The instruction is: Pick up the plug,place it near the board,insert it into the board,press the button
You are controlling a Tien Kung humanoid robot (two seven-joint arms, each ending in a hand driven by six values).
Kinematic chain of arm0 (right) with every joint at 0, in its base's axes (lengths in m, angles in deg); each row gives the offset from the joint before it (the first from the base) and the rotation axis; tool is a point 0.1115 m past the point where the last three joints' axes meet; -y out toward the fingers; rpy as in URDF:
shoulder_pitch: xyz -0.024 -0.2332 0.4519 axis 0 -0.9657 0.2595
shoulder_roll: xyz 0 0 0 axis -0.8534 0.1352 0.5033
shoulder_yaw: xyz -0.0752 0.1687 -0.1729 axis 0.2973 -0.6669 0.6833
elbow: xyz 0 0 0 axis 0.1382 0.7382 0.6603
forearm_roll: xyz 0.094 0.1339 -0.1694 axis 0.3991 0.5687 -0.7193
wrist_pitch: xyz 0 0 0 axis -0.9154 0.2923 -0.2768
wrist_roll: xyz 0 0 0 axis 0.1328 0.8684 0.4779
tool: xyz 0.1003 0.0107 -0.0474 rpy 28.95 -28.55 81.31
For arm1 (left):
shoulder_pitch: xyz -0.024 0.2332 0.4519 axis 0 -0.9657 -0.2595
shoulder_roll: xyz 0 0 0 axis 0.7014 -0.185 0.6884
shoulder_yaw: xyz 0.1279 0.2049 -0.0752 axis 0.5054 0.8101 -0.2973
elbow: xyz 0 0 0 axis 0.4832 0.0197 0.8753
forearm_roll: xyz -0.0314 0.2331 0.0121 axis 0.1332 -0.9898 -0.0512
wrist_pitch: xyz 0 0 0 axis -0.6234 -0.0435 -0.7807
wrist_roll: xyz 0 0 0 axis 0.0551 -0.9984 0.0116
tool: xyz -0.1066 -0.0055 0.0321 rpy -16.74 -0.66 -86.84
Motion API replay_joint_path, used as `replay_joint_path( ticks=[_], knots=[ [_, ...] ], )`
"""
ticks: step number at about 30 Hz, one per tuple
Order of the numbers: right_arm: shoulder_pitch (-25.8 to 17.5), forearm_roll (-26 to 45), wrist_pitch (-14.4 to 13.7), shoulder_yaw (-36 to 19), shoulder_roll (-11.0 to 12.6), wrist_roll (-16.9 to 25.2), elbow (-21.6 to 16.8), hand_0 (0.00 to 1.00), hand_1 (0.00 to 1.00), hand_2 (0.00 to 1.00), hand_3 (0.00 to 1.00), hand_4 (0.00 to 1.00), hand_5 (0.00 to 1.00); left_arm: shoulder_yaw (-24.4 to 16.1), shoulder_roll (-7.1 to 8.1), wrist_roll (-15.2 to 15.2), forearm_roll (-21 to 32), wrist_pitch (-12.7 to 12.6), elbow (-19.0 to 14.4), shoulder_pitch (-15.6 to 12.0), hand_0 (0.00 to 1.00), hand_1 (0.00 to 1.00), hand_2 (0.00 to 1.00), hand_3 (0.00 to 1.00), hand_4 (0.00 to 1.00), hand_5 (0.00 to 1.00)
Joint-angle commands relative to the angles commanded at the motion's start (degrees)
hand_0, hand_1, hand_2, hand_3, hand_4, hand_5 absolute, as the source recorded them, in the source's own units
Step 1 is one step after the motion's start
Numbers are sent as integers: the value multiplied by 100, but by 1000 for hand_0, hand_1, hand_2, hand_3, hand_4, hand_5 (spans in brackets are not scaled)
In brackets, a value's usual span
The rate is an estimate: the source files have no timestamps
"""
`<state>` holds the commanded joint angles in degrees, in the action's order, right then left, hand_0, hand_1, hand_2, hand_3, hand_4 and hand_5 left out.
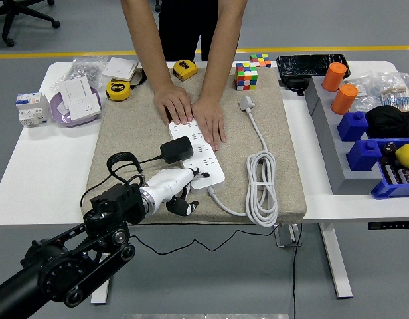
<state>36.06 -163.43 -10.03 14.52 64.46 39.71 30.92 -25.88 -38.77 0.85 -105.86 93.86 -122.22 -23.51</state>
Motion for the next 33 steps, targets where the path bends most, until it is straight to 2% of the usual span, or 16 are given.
replay_joint_path(
  ticks=[6, 9, 10, 13, 15, 16, 19, 21, 22, 23, 27, 28, 30, 33],
  knots=[
    [9, 18, -1, 17, -3, 2, 0, 841, 732, 704, 649, 944, 605, -135, 41, -43, 145, -72, -443, 3, 145, 26, 170, 645, 593, 2],
    [8, 18, -1, 18, -5, -1, 0, 841, 732, 704, 649, 944, 605, -268, 11, -388, 637, -136, -642, 34, 145, 26, 170, 645, 593, 2],
    [6, 12, 1, 14, -7, -3, 0, 840, 732, 704, 649, 943, 603, -300, -16, -594, 889, -165, -632, 59, 309, 494, 501, 634, 818, 183],
    [13, 15, 2, 20, -17, -5, 0, 840, 732, 704, 649, 943, 603, -333, -119, -1275, 1597, -330, -485, 145, 309, 494, 501, 634, 818, 183],
    [18, 45, 0, 54, -26, 2, 0, 840, 732, 704, 649, 943, 603, -341, -253, -1693, 2081, -460, -336, 199, 309, 494, 501, 634, 818, 183],
    [18, 48, 1, 60, -31, 2, 0, 842, 732, 704, 648, 943, 603, -372, -332, -1954, 2342, -498, -247, 230, 754, 834, 777, 742, 998, 254],
    [10, 41, 4, 60, -41, -3, 0, 842, 732, 704, 648, 943, 603, -548, -544, -2485, 3049, -634, 73, 326, 754, 834, 777, 742, 998, 254],
    [1, 43, 4, 61, -43, -4, 0, 842, 732, 704, 648, 943, 603, -649, -607, -2682, 3571, -717, 294, 390, 754, 834, 777, 742, 998, 254],
    [-4, 24, 6, 44, -42, -10, 0, 842, 732, 704, 648, 943, 603, -696, -607, -2758, 3794, -796, 429, 435, 898, 950, 918, 878, 998, 276],
    [-7, -5, 10, 18, -40, -19, 0, 842, 732, 704, 648, 943, 603, -756, -607, -2826, 4055, -932, 602, 487, 898, 950, 918, 878, 998, 276],
    [-2, 12, 8, 42, -34, -13, 0, 842, 732, 704, 648, 943, 603, -1020, -607, -2825, 5023, -1532, 1262, 633, 898, 950, 918, 878, 998, 276],
    [4, 9, 8, 40, -34, -14, 0, 842, 732, 704, 649, 943, 603, -1074, -607, -2799, 5246, -1654, 1412, 654, 951, 963, 924, 874, 998, 266],
    [11, 32, 4, 56, -32, -7, 0, 842, 732, 704, 649, 943, 603, -1172, -607, -2722, 5689, -1841, 1711, 689, 951, 963, 924, 874, 998, 266],
    [11, 30, 3, 53, -29, -8, 0, 842, 732, 704, 649, 943, 603, -1270, -607, -2595, 5195, -2048, 2067, 731, 951, 963, 924, 874, 998, 266]
  ],
)
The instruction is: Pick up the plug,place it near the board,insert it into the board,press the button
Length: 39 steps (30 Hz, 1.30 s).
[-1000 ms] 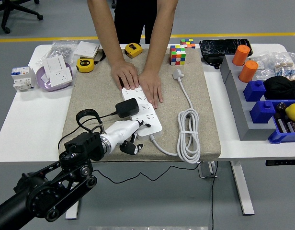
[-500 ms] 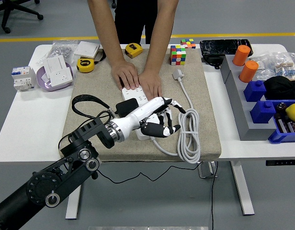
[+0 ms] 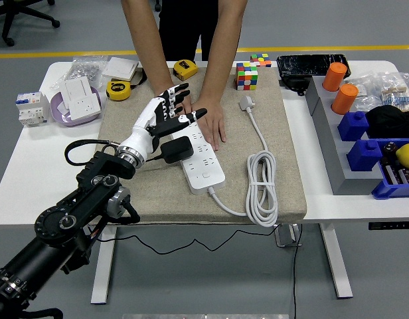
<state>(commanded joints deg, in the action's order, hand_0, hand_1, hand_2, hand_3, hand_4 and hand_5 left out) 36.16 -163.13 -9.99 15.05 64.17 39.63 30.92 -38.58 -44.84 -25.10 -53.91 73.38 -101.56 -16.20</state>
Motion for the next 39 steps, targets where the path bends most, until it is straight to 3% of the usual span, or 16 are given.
replay_joint_path(
  ticks=[1, 6, 7, 12, 13, 18, 19, 23, 24, 25, 30, 31, 39],
  knots=[
    [-3, 3, 0, 4, 1, 0, 0, 841, 732, 704, 649, 943, 603, -23, 0, 58, -261, -39, 103, 6, 956, 952, 862, 833, 998, 242],
    [-7, -2, 0, -5, 7, -2, 0, 841, 732, 704, 649, 943, 603, 8, 0, 309, -1452, -2, 262, 17, 956, 952, 862, 833, 998, 242],
    [-6, 8, -2, 3, 8, 1, 0, 841, 732, 704, 649, 942, 603, 27, 0, 362, -1655, 48, 267, 16, 909, 874, 775, 765, 996, 216],
    [-10, 18, -3, 16, 9, 5, 0, 841, 732, 704, 649, 942, 603, 169, 0, 590, -2847, 265, 296, 25, 909, 874, 775, 765, 996, 216],
    [-11, 13, -1, 13, 8, 3, 0, 841, 732, 704, 648, 942, 602, 192, 0, 620, -3107, 286, 326, 31, 764, 756, 673, 661, 992, 203],
    [11, 36, -5, 33, 13, 9, 0, 841, 732, 704, 648, 942, 602, 239, 0, 734, -4283, 337, 526, 73, 764, 756, 673, 661, 992, 203],
    [16, 44, -7, 36, 14, 11, 0, 841, 732, 704, 648, 942, 603, 233, 0, 756, -4535, 324, 566, 76, 638, 662, 613, 622, 994, 205],
    [8, 0, -4, -13, 13, 2, 0, 841, 732, 704, 648, 942, 603, 167, 0, 852, -5174, 270, 634, 81, 638, 662, 613, 622, 994, 205],
    [4, -11, -2, -25, 13, -1, 0, 841, 732, 704, 648, 942, 603, 152, 0, 875, -5279, 251, 644, 84, 638, 662, 613, 622, 994, 205],
    [1, -18, -2, -34, 12, -3, 0, 841, 732, 704, 648, 942, 603, 141, 0, 897, -5386, 228, 653, 86, 435, 468, 522, 569, 991, 221],
    [0, -27, -1, -47, 9, -4, 0, 841, 732, 704, 648, 942, 603, 125, 0, 923, -5441, 152, 673, 83, 435, 468, 522, 569, 991, 221],
    [2, -12, -4, -33, 9, 1, 0, 841, 732, 704, 648, 942, 604, 124, 0, 929, -5435, 164, 681, 84, 399, 441, 509, 557, 984, 244],
    [18, -2, -4, -25, 10, 2, 0, 840, 732, 704, 648, 942, 605, 136, 0, 995, -5462, 299, 685, 107, 397, 465, 509, 559, 985, 270]
  ],
)
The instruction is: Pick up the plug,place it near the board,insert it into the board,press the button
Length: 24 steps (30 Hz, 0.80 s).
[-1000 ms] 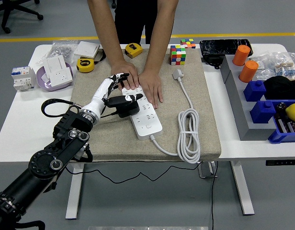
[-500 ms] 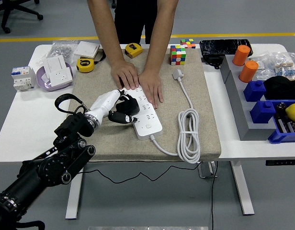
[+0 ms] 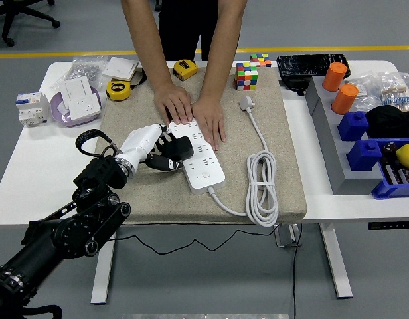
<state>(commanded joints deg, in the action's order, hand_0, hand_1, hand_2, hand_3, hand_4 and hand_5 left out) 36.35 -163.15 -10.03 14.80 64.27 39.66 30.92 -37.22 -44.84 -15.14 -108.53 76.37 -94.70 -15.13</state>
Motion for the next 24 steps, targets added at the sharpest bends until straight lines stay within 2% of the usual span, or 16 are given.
replay_joint_path(
  ticks=[4, 5, 10, 11, 22, 23, 24],
  knots=[
    [3, -10, 1, -14, 5, -3, 0, 840, 732, 704, 648, 942, 605, -2, 0, 9, -6, 20, 5, 29, 397, 465, 509, 559, 985, 270],
    [3, -14, 1, -18, 5, -4, 0, 840, 732, 704, 648, 942, 606, -3, 0, 11, 1, 27, 8, 34, 414, 516, 526, 571, 995, 293],
    [3, -2, 1, 3, 9, -2, 0, 840, 732, 704, 648, 942, 606, -12, 0, -10, 39, 27, 47, 77, 414, 516, 526, 571, 995, 293],
    [3, 1, 2, 11, 9, -1, 0, 839, 732, 704, 648, 942, 606, -14, 0, -16, 44, 24, 57, 87, 432, 566, 551, 591, 998, 329],
    [-2, -1, 5, 40, 24, -6, 0, 840, 732, 704, 647, 942, 606, 17, 0, -24, -8, -14, 117, 100, 431, 534, 541, 588, 976, 302],
    [-1, 12, 4, 56, 26, -2, 0, 840, 732, 704, 647, 942, 606, 21, 0, -21, -6, -12, 119, 101, 420, 484, 525, 577, 972, 315],
    [0, 17, 3, 62, 27, -1, 0, 840, 732, 704, 647, 942, 606, 26, 0, -19, -3, -10, 121, 103, 420, 484, 525, 577, 972, 315]
  ],
)
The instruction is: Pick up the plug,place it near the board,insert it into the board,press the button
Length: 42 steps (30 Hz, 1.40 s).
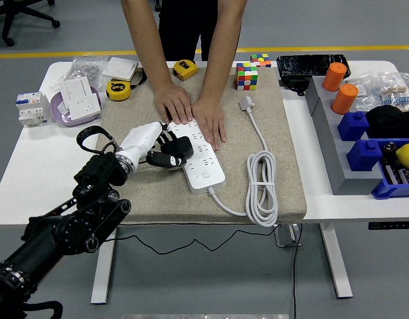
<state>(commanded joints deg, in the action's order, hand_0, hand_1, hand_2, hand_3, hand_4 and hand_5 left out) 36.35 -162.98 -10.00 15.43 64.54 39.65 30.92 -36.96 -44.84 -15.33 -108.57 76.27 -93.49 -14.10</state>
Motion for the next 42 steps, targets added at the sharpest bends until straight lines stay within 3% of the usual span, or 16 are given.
replay_joint_path(
  ticks=[22, 23, 42],
  knots=[
    [3, 14, 2, 23, 2, -2, 0, 839, 731, 704, 647, 942, 607, 24, 0, -45, -8, -119, -20, 30, 399, 425, 506, 543, 937, 332],
    [3, 5, 2, 12, 1, -4, 0, 840, 731, 704, 647, 942, 607, 24, 0, -48, -10, -131, -18, 30, 371, 369, 486, 501, 696, 229],
    [1, -10, 1, -35, -14, -8, 0, 840, 731, 704, 646, 942, 608, 35, 0, -17, -17, -122, -8, 9, 360, 347, 422, 417, 583, 144]
  ],
)
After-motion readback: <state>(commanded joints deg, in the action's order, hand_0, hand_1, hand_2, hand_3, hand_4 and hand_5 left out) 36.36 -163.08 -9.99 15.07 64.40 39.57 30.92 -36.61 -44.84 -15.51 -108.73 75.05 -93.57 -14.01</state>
